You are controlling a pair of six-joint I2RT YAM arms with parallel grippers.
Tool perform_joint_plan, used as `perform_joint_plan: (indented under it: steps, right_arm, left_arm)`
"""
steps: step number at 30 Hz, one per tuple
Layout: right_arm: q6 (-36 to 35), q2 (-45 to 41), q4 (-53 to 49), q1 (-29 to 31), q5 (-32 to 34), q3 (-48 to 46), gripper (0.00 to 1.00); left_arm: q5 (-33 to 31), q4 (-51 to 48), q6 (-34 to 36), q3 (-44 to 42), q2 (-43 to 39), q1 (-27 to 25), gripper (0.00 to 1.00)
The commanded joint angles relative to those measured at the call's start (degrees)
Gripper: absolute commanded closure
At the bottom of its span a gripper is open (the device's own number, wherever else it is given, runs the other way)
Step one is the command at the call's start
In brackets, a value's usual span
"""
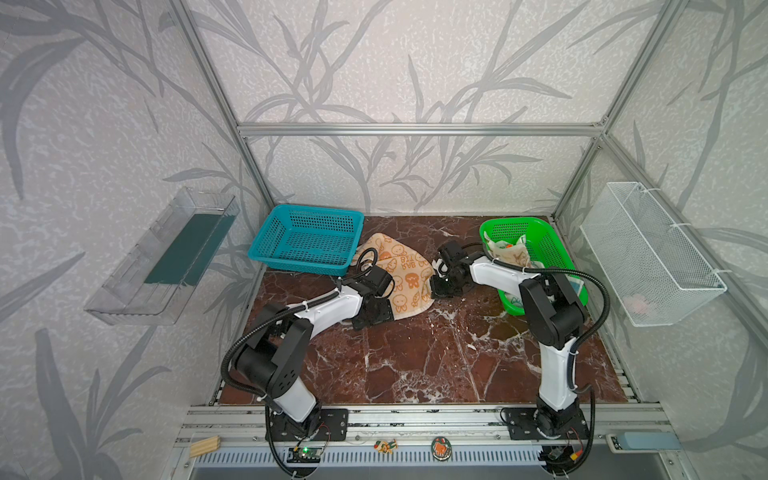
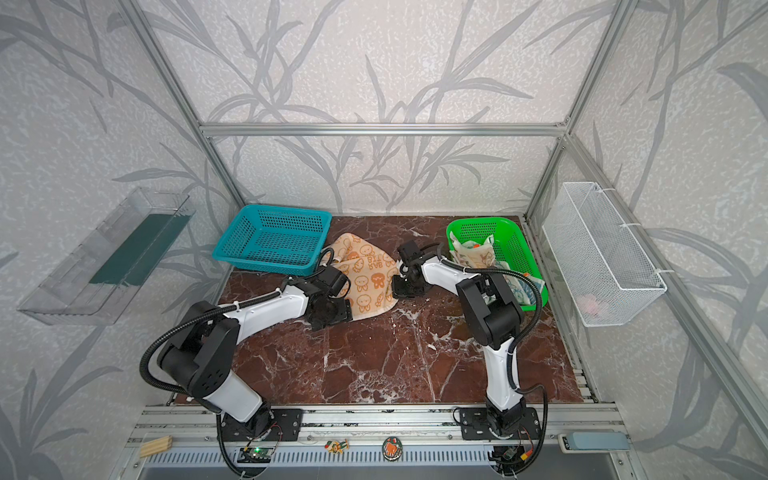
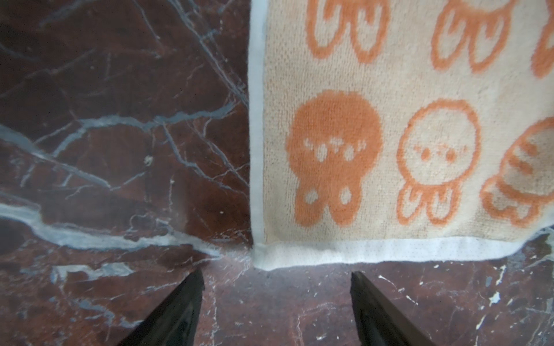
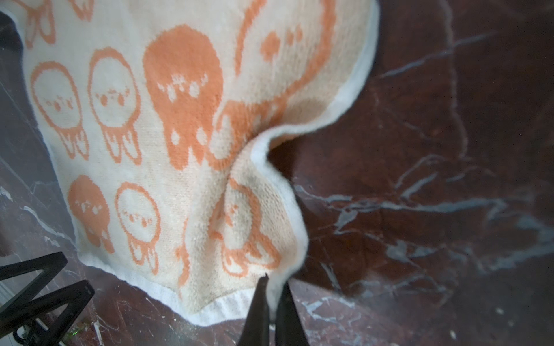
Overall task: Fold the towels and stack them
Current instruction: 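Lift the towel by its corners with both grippers, raising it high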
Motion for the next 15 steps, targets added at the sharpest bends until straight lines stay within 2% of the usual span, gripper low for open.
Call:
perform_joint_plan:
  steps: [1, 6, 15]
  right_arm:
    - [-0.4, -1.13, 0.03, 0.04, -0.69, -0.92, 0.99]
    - [-1.41, -1.35, -0.73, 0.1, -0.63, -0.58, 0.99]
    - [-1.46, -1.2, -0.03, 0.07, -1.16, -0.5, 1.0]
  left_arm:
    - [0.02, 1.08, -0.91, -1.0, 1.53, 0.24, 0.28]
    - [0.24, 1.93, -0.94, -0.2, 3.68, 0.72, 0.31]
    - [-0.18, 2.02, -0.36, 0.18, 5.69, 0.88, 0.53]
